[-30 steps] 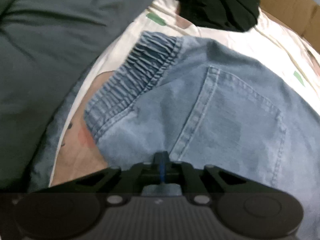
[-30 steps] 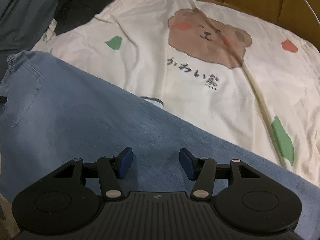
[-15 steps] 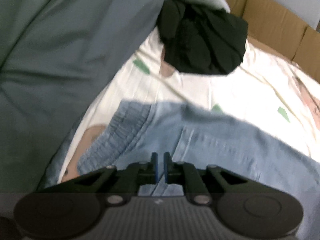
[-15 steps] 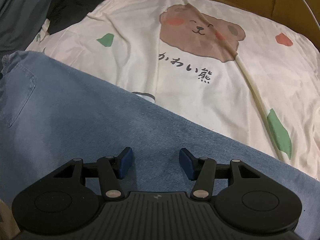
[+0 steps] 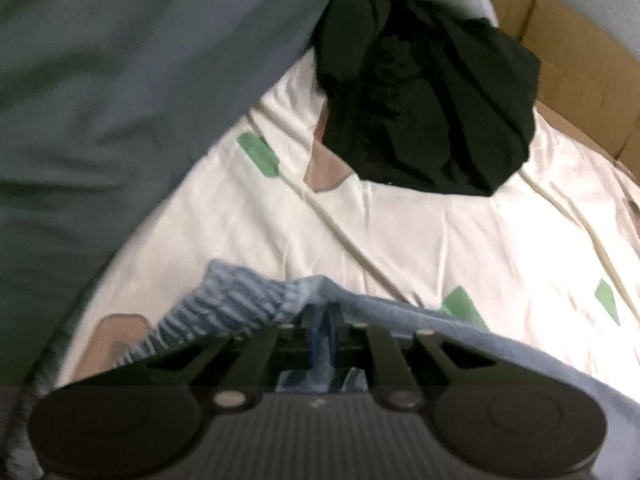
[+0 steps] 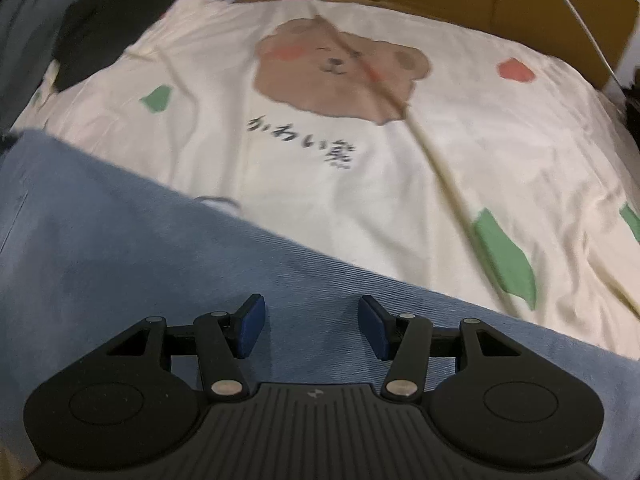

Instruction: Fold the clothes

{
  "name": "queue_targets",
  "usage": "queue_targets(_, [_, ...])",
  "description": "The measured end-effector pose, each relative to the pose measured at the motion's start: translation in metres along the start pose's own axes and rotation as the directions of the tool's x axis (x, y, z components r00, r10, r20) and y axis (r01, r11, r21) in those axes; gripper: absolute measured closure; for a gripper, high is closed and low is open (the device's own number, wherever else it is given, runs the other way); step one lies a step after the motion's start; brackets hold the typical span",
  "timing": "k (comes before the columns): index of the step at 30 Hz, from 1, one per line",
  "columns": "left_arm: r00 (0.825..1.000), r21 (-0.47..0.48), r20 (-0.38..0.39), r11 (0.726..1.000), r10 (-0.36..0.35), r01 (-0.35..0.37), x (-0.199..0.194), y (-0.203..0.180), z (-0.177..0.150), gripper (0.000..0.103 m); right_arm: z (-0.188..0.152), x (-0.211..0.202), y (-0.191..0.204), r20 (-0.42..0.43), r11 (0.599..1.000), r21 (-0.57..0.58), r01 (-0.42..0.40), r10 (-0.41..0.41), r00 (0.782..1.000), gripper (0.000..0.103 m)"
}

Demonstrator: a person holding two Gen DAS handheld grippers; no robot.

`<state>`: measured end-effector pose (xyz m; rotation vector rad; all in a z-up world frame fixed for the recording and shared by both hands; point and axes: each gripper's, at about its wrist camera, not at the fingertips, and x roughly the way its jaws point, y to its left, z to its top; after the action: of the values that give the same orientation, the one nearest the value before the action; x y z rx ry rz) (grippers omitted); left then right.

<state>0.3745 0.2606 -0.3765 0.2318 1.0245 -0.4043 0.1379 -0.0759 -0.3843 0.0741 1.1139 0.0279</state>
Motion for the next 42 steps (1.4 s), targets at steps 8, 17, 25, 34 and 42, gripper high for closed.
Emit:
queue_targets(8, [1.000, 0.014, -0.026, 1.000, 0.016, -0.016, 0.013, -0.002, 0.002, 0.100, 0.002, 0.014, -0.006, -0.003, 0.997, 0.079, -0.001, 0.001, 1.000, 0.042])
queue_targets(17, [0.994, -0.024, -0.073, 0.997, 0.078, -0.080, -0.034, -0.027, 0.006, 0.069, 0.017, 0.014, -0.009, -0.114, 0.992, -0.071, -0.101, 0.093, 0.989, 0.034])
queue_targets(25, [1.000, 0.031, -0.015, 0.999, 0.027, -0.027, -0.152, -0.048, -0.001, 0.052, 0.035, -0.067, -0.038, -0.036, 0.990, -0.056, -0.131, 0.129, 0.991, 0.041])
queue_targets(34, [0.999, 0.052, 0.014, 0.998, 0.038, -0.038, -0.270, -0.052, -0.008, 0.029, 0.046, -0.158, -0.044, 0.042, 0.980, -0.019, -0.197, 0.197, 0.979, 0.041])
queue_targets(42, [0.998, 0.054, 0.023, 0.997, 0.051, -0.053, -0.339, -0.060, -0.012, 0.021, 0.053, -0.241, -0.044, 0.109, 0.968, 0.001, -0.250, 0.248, 0.963, 0.041])
